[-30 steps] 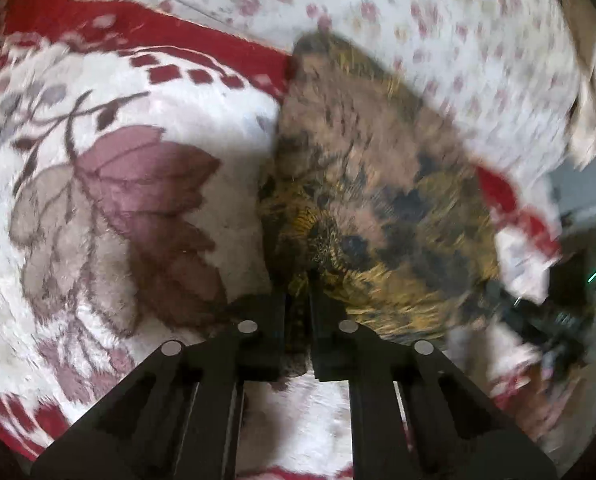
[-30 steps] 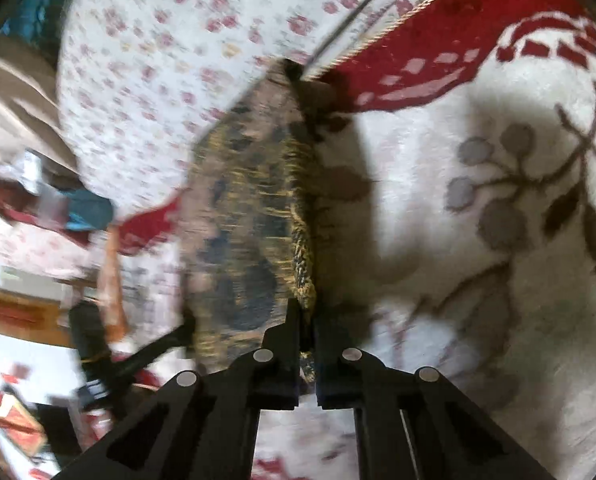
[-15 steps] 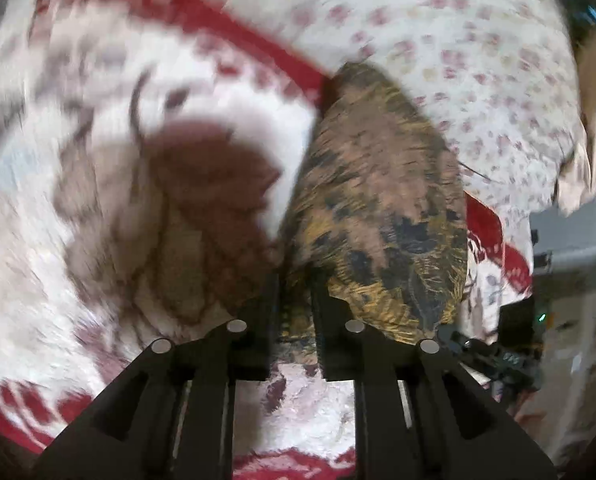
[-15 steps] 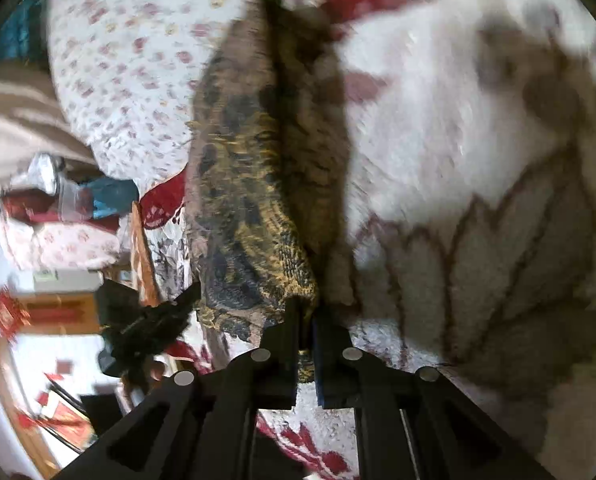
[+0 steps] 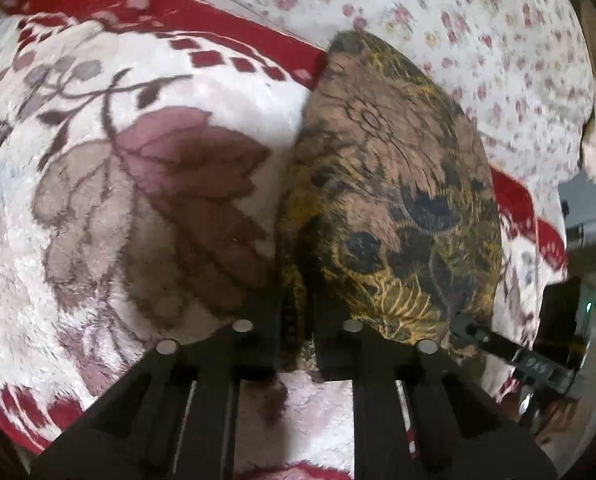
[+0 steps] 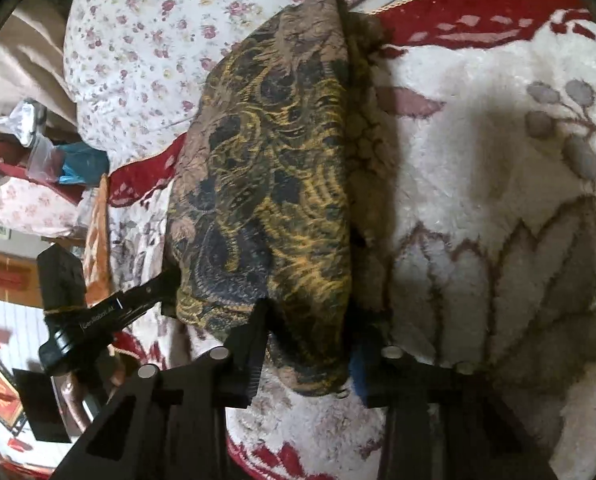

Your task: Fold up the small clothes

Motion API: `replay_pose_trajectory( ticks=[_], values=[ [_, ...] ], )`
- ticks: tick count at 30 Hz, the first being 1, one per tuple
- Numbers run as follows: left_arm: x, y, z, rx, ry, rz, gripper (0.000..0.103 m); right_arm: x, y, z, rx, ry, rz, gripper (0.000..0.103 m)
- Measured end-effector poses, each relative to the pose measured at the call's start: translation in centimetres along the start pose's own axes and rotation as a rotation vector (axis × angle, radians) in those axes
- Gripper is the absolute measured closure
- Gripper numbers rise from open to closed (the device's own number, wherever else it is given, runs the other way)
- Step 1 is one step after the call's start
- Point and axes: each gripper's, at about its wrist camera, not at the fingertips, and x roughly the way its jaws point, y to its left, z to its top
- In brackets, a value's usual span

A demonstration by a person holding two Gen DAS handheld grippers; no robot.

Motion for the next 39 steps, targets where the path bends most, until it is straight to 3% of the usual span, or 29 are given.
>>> replay_pose_trajectory(
  ticks=[4, 6, 9, 11, 12, 14, 15, 16, 17, 22, 24, 27, 30, 33, 35, 39],
  values=[
    [-3.1, 0.6, -0.5, -0.026, -0.082, -0.133, 0.097, -3.6, 0.7, -0.2, -0.014, -0.075, 0.014, 0.095],
    [-2.6, 0.1, -1.3, -0.001, -0.074, -0.081, 0.097, -4.2, 1.1, -0.5, -0.031, -0.091, 0.007, 0.095],
    [0.1, 0.0, -1.2, 0.002, -0.010, 0.044, 0.096, -0.8, 0.4, -0.8, -0.017, -0.010, -0.062, 0.095],
    [-0.1, -0.4, -1.0, 0.009, -0.026, 0.052, 0.096, 0.1, 0.3, -0.9, -0.024, -0.002, -0.064, 0.094],
    [-0.2, -0.6, -1.1, 0.023, -0.035, 0.070, 0.090, -0.2, 0.8, -0.9, -0.050, -0.010, -0.074, 0.093],
    [-0.5, -1.3, -1.7, 0.058, -0.059, 0.123, 0.084, -1.0, 1.1, -1.4, -0.058, -0.032, -0.073, 0.077],
    [-1.1, -1.9, -2.2, 0.085, -0.092, 0.177, 0.078, -1.6, 0.9, -2.1, -0.041, -0.052, -0.067, 0.052],
    [-1.5, -2.7, -3.0, 0.110, -0.130, 0.237, 0.074, -1.9, 0.9, -2.8, -0.032, -0.077, -0.067, 0.033],
    [-2.1, -3.2, -3.7, 0.129, -0.163, 0.281, 0.069, -2.7, 1.1, -3.8, -0.038, -0.112, -0.084, 0.029],
    [-5.7, -5.4, -9.8, 0.220, -0.364, 0.420, 0.068, -6.6, 3.6, -8.5, -0.114, -0.243, -0.184, 0.028],
    [-7.3, -6.5, -11.7, 0.279, -0.406, 0.450, 0.064, -8.3, 5.1, -10.3, -0.146, -0.293, -0.213, 0.028],
    [-10.0, -8.0, -14.1, 0.316, -0.483, 0.482, 0.042, -10.7, 7.6, -12.9, -0.200, -0.356, -0.262, 0.028],
    [-13.0, -9.1, -16.7, 0.321, -0.552, 0.475, 0.032, -13.2, 9.2, -15.1, -0.215, -0.384, -0.262, 0.026],
    [-16.5, -10.1, -18.8, 0.318, -0.619, 0.468, 0.029, -15.7, 10.6, -17.1, -0.215, -0.460, -0.318, 0.018],
    [-17.9, -10.6, -19.4, 0.313, -0.626, 0.471, 0.029, -17.0, 11.7, -18.3, -0.232, -0.520, -0.387, 0.013],
    [-19.8, -10.6, -20.6, 0.301, -0.616, 0.429, 0.029, -19.1, 13.1, -20.1, -0.253, -0.583, -0.429, 0.012]
  ],
)
